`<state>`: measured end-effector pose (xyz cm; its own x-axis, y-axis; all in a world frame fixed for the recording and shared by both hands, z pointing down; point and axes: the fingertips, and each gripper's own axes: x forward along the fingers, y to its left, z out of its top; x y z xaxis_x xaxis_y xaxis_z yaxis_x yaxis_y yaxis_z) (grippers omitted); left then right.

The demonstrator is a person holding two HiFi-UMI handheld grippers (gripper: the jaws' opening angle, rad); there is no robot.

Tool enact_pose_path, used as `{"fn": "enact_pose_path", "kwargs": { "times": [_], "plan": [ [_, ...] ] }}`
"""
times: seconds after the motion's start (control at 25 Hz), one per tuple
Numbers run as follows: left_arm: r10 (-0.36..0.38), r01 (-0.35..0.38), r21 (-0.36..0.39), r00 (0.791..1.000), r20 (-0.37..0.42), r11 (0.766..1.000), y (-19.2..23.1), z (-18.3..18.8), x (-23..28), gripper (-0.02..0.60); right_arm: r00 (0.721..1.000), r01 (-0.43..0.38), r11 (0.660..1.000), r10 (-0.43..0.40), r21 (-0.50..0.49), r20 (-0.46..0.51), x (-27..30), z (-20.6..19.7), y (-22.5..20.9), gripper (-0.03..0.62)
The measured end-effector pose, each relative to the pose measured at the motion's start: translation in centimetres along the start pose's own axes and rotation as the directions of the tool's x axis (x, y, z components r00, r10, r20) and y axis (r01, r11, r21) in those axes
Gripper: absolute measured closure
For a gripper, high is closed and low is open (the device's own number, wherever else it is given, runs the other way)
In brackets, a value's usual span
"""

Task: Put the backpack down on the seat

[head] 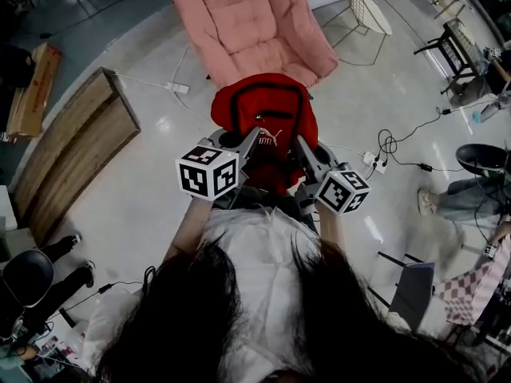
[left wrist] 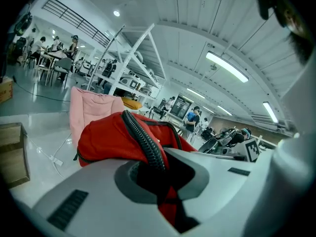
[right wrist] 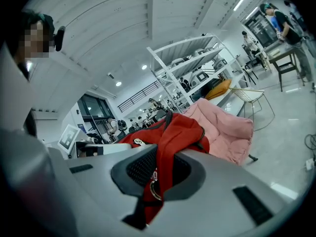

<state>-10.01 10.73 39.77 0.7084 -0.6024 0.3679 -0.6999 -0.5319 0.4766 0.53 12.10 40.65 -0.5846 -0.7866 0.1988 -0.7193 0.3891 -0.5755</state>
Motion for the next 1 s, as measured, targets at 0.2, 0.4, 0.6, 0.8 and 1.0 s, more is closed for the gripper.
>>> {"fn": "enact_pose_path", "kwargs": {
  "times": [0.2,0.4,0.6,0.8,1.0],
  "plan": [
    [-0.007,0.007,0.019,1.0,-0.014,1.0,0.2,0.8,1.4,0.537,1.0,0.014,1.0,-0.014,0.003,0.007,0.6,0.7,-1.0,0.547],
    [0.005,-0.004,0.012,1.0,-0.026,1.0,1.1,1.5,3.5,0.537,1.0,0.01,1.0,-0.01,0.001,0.006,1.9,1.8,-2.8,0.546],
    [0.034,-0.034,0.008,0.999,-0.025,0.999,1.6,2.4,5.9,0.537,1.0,-0.01,1.0,0.01,-0.002,-0.017,3.3,3.1,-5.1,0.547],
    [0.083,-0.083,-0.022,0.997,-0.008,0.996,2.6,4.6,10.8,0.537,0.997,-0.053,0.999,0.053,-0.003,-0.064,6.0,6.0,-9.2,0.546],
    [0.149,-0.144,-0.106,0.988,0.038,0.984,3.6,7.2,15.0,0.537,0.986,-0.111,0.993,0.107,-0.026,-0.128,8.7,9.3,-12.8,0.547]
  ]
}}
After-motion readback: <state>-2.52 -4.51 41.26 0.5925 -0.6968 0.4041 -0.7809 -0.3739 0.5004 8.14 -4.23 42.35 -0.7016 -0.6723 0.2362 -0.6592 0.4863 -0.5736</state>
